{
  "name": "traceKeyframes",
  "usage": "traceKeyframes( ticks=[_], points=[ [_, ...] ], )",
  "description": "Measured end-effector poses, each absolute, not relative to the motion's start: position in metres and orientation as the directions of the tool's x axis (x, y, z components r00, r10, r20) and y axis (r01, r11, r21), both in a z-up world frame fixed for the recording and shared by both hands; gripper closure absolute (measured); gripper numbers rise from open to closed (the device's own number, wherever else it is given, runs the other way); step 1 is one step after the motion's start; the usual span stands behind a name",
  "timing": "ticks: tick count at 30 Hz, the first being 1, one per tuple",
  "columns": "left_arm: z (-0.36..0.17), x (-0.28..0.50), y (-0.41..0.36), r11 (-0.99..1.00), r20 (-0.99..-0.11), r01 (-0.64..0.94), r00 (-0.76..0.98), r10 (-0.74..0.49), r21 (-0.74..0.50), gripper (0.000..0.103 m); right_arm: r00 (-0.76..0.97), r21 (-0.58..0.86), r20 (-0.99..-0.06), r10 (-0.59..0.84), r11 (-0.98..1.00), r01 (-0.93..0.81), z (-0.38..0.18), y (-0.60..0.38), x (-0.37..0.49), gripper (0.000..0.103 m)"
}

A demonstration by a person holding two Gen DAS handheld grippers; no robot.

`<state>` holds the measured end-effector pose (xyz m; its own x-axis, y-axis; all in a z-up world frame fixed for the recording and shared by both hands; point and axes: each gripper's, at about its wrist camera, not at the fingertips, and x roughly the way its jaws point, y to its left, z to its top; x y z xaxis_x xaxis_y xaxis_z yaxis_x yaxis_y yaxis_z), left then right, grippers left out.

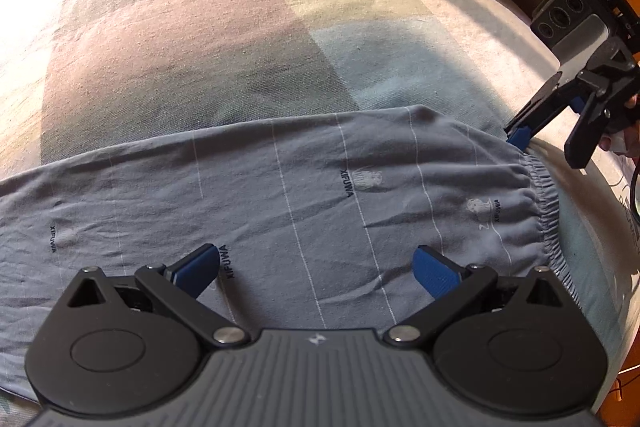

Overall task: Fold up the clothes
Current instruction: 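Close the right tool on the sweatpants cuff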

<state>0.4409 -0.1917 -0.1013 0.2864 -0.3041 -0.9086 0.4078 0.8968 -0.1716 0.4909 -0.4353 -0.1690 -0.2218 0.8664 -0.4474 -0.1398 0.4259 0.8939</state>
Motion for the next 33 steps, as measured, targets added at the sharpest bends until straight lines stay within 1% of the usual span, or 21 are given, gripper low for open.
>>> traceKeyframes(
  ticks=[4, 6, 8, 10, 11, 13, 14, 15, 16, 17, 20, 22, 24, 27, 31, 33],
  points=[
    [-0.104, 0.442, -0.197, 0.899, -0.909, 0.402, 0.286, -0.303, -0.173, 0.001, -0.251, 0.905, -0.424, 0.870, 0.400, -0.143, -0.171, -0.422, 0.508, 0.000],
    [-0.104, 0.443, -0.200, 0.895, -0.908, 0.411, 0.285, -0.308, -0.174, 0.001, -0.268, 0.905, -0.424, 0.865, 0.395, -0.155, -0.169, -0.419, 0.512, 0.000],
    [-0.104, 0.443, -0.202, 0.891, -0.907, 0.419, 0.283, -0.312, -0.176, 0.001, -0.266, 0.897, -0.440, 0.857, 0.405, -0.178, -0.168, -0.422, 0.510, 0.003],
    [-0.105, 0.442, -0.201, 0.890, -0.907, 0.420, 0.283, -0.313, -0.176, 0.001, -0.257, 0.886, -0.459, 0.851, 0.418, -0.198, -0.168, -0.426, 0.508, 0.019],
    [-0.105, 0.442, -0.200, 0.891, -0.906, 0.419, 0.283, -0.313, -0.176, 0.001, -0.246, 0.886, -0.461, 0.853, 0.424, -0.190, -0.171, -0.430, 0.508, 0.024],
    [-0.105, 0.442, -0.198, 0.893, -0.906, 0.413, 0.286, -0.313, -0.178, 0.001, -0.231, 0.883, -0.469, 0.852, 0.444, -0.153, -0.179, -0.438, 0.511, 0.050],
    [-0.106, 0.442, -0.196, 0.894, -0.906, 0.411, 0.287, -0.312, -0.178, 0.001, -0.229, 0.880, -0.476, 0.849, 0.457, -0.134, -0.184, -0.441, 0.513, 0.057],
    [-0.106, 0.441, -0.195, 0.893, -0.906, 0.413, 0.288, -0.312, -0.176, 0.001, -0.228, 0.876, -0.483, 0.846, 0.469, -0.117, -0.187, -0.443, 0.514, 0.070],
    [-0.106, 0.440, -0.194, 0.893, -0.906, 0.415, 0.288, -0.311, -0.174, 0.001, -0.226, 0.872, -0.489, 0.843, 0.479, -0.102, -0.190, -0.444, 0.514, 0.079],
    [-0.106, 0.439, -0.193, 0.891, -0.905, 0.420, 0.289, -0.311, -0.172, 0.001, -0.221, 0.871, -0.490, 0.843, 0.483, -0.088, -0.192, -0.446, 0.514, 0.081],
    [-0.106, 0.436, -0.194, 0.885, -0.906, 0.437, 0.293, -0.306, -0.158, 0.001, -0.196, 0.870, -0.491, 0.849, 0.489, -0.061, -0.192, -0.449, 0.511, 0.083],
    [-0.107, 0.435, -0.196, 0.883, -0.907, 0.447, 0.295, -0.300, -0.146, 0.001, -0.179, 0.857, -0.514, 0.839, 0.513, -0.055, -0.190, -0.449, 0.509, 0.092],
    [-0.107, 0.435, -0.197, 0.883, -0.907, 0.446, 0.297, -0.298, -0.145, 0.001, -0.158, 0.832, -0.553, 0.818, 0.549, -0.072, -0.185, -0.447, 0.506, 0.098],
    [-0.107, 0.437, -0.197, 0.886, -0.906, 0.439, 0.298, -0.302, -0.151, 0.001, -0.117, 0.775, -0.631, 0.767, 0.617, -0.137, -0.168, -0.438, 0.497, 0.098],
    [-0.108, 0.437, -0.196, 0.887, -0.906, 0.436, 0.299, -0.301, -0.152, 0.001, -0.037, 0.653, -0.745, 0.666, 0.717, -0.244, -0.142, -0.420, 0.483, 0.097],
    [-0.108, 0.437, -0.196, 0.888, -0.906, 0.434, 0.299, -0.300, -0.151, 0.001, 0.010, 0.590, -0.786, 0.618, 0.754, -0.290, -0.133, -0.411, 0.473, 0.097]
  ],
)
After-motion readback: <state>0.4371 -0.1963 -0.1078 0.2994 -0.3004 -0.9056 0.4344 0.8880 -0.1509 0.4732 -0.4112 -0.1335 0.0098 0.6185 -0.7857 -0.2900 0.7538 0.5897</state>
